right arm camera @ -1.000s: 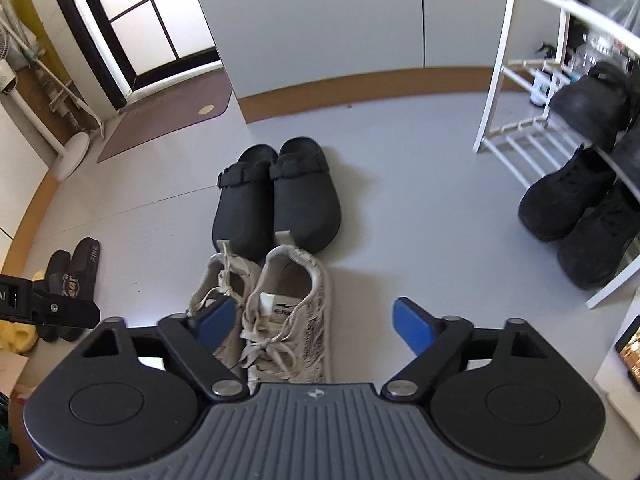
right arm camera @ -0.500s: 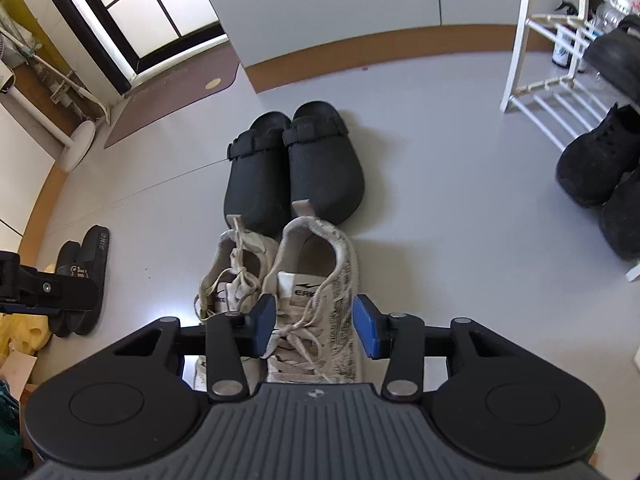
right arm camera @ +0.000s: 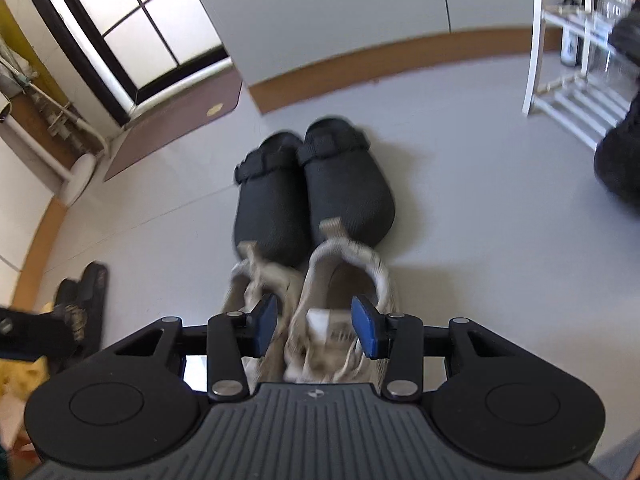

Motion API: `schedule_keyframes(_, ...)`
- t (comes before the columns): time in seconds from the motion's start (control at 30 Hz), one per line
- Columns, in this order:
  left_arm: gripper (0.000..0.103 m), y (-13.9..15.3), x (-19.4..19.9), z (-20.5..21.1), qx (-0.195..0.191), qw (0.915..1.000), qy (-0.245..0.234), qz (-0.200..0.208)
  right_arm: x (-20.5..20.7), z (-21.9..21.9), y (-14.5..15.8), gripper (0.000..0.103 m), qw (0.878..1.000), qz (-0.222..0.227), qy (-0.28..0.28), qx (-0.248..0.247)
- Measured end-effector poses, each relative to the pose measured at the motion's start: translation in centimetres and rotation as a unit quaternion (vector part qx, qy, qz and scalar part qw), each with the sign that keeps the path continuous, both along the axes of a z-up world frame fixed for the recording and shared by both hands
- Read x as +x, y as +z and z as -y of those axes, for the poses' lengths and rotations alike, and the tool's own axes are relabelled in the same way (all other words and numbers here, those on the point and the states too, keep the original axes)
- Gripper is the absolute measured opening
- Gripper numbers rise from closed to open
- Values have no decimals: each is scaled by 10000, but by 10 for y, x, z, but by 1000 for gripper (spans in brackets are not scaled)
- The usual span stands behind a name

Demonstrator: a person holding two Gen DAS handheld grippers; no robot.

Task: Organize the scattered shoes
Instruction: 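Close the right tool on both white sneaker heels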

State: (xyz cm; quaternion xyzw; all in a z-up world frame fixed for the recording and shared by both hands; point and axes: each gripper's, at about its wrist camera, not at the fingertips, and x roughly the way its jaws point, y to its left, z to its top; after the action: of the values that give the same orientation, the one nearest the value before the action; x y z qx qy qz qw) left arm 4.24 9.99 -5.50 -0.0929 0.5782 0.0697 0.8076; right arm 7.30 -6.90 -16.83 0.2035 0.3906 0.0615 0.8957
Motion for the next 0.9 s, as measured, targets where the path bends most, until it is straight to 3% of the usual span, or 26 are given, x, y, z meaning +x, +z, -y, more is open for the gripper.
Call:
schedule_keyframes(0.17,72,-4,10,-3,-17,10000,69,-57,11,-14,-27,46,9999,-150,-38,27)
schedule_keyframes(0.43,73,-16,25,-15,-23,9995,259,-203,6,-33,-52,48,9977,117,-640,-164)
schedule_keyframes(0.73,73,-32,37,-28,273,9979,441,-387,21,-48,-62,49,9977,-22,-592,-318)
schedule_keyframes(0.9,73,-37,41,-36,228,9968,595,-483,13,-63,-61,50,9978,187,-467,-426)
